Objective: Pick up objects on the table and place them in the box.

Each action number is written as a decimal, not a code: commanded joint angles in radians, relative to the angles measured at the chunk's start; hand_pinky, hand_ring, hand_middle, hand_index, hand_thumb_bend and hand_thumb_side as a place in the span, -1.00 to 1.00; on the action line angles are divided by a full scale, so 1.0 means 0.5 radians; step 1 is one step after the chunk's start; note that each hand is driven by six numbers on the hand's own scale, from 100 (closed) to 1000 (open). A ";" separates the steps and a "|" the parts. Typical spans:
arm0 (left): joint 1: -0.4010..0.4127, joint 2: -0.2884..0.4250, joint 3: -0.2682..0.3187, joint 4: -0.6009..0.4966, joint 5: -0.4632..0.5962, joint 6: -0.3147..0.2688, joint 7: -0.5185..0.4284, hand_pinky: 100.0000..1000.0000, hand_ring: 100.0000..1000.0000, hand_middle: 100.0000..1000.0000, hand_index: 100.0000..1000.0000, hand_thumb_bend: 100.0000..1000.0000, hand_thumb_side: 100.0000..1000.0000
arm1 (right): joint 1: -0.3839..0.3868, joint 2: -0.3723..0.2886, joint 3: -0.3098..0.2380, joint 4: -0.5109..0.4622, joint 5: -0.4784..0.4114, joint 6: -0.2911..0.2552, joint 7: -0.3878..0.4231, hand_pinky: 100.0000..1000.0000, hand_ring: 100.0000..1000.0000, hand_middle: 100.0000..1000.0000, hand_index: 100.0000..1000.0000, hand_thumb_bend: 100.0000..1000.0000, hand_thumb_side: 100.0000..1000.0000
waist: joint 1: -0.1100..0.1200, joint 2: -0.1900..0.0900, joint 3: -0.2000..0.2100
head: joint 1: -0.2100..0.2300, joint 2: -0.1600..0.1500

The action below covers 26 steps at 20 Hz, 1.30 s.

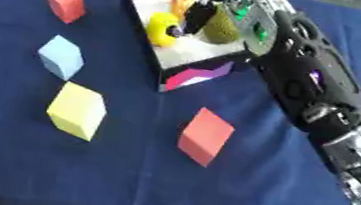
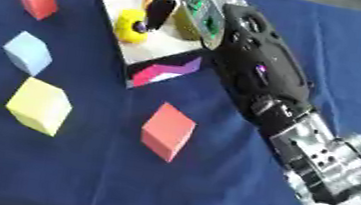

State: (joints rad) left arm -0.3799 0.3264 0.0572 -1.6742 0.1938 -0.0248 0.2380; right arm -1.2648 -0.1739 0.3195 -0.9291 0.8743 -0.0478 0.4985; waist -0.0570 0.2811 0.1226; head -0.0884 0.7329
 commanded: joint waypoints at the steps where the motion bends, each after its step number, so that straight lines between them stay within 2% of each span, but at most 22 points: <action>1: -0.011 0.031 0.000 -0.023 -0.003 0.000 -0.009 0.38 0.41 0.10 0.26 -1.00 0.39 | -0.050 -0.070 -0.028 -0.079 -0.026 0.005 -0.010 0.61 0.72 0.62 0.75 -0.12 -0.69 | 0.024 -0.077 -0.007 | 0.009 -0.006; 4: 0.001 0.041 0.004 -0.021 -0.007 0.000 -0.007 0.38 0.41 0.10 0.26 -1.00 0.39 | -0.070 -0.183 -0.012 -0.230 -0.182 0.049 -0.013 0.59 0.69 0.59 0.73 -0.19 -0.75 | 0.018 -0.084 -0.026 | 0.025 0.004; 6: 0.015 0.053 0.010 -0.019 -0.012 -0.001 -0.002 0.38 0.42 0.10 0.26 -1.00 0.39 | -0.072 -0.304 0.005 -0.341 -0.355 0.117 0.009 0.59 0.68 0.58 0.72 -0.44 -0.62 | 0.008 -0.093 -0.044 | 0.042 0.012; 7: 0.022 0.060 0.015 -0.017 -0.014 -0.001 0.002 0.38 0.42 0.10 0.26 -1.00 0.39 | -0.069 -0.378 0.020 -0.404 -0.454 0.172 0.020 0.60 0.68 0.58 0.72 -0.46 -0.55 | 0.003 -0.097 -0.054 | 0.053 0.016; 10: 0.043 0.082 0.025 -0.014 -0.019 -0.003 0.013 0.38 0.42 0.10 0.26 -1.00 0.39 | -0.023 -0.615 0.089 -0.653 -0.724 0.331 0.056 0.60 0.68 0.58 0.72 -0.47 -0.51 | -0.010 -0.108 -0.082 | 0.081 0.026; 13: 0.058 0.098 0.028 -0.011 -0.025 -0.003 0.015 0.38 0.42 0.10 0.26 -1.00 0.40 | 0.053 -0.834 0.138 -0.977 -0.952 0.427 0.106 0.61 0.68 0.57 0.71 -0.41 -0.54 | -0.016 -0.110 -0.101 | 0.094 0.025; 16: 0.068 0.110 0.033 -0.010 -0.029 -0.004 0.019 0.38 0.42 0.10 0.26 -1.00 0.40 | 0.141 -1.048 0.179 -1.359 -1.130 0.426 0.161 0.61 0.69 0.56 0.70 -0.29 -0.61 | -0.020 -0.107 -0.114 | 0.103 0.021; 21: 0.070 0.124 0.035 -0.012 -0.033 -0.005 0.021 0.38 0.42 0.10 0.26 -1.00 0.40 | 0.270 -1.345 0.212 -1.939 -1.398 0.307 0.319 0.61 0.69 0.54 0.69 -0.18 -0.63 | -0.027 -0.101 -0.121 | 0.114 0.015; 23: 0.068 0.126 0.034 -0.013 -0.034 -0.004 0.019 0.38 0.42 0.10 0.26 -1.00 0.39 | 0.305 -1.429 0.228 -2.081 -1.492 0.264 0.409 0.62 0.69 0.55 0.69 -0.18 -0.59 | -0.030 -0.099 -0.119 | 0.117 0.012; 26: 0.065 0.128 0.033 -0.013 -0.033 -0.003 0.019 0.38 0.42 0.10 0.26 -1.00 0.40 | 0.319 -1.490 0.261 -2.135 -1.576 0.160 0.539 0.63 0.71 0.56 0.70 -0.18 -0.56 | -0.033 -0.096 -0.116 | 0.122 0.014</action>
State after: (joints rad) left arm -0.3365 0.3631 0.0646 -1.6679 0.1839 -0.0250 0.2468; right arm -1.0930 -0.8779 0.4555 -1.9689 0.1082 0.0495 0.7438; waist -0.0647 0.2649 0.0633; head -0.0309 0.7453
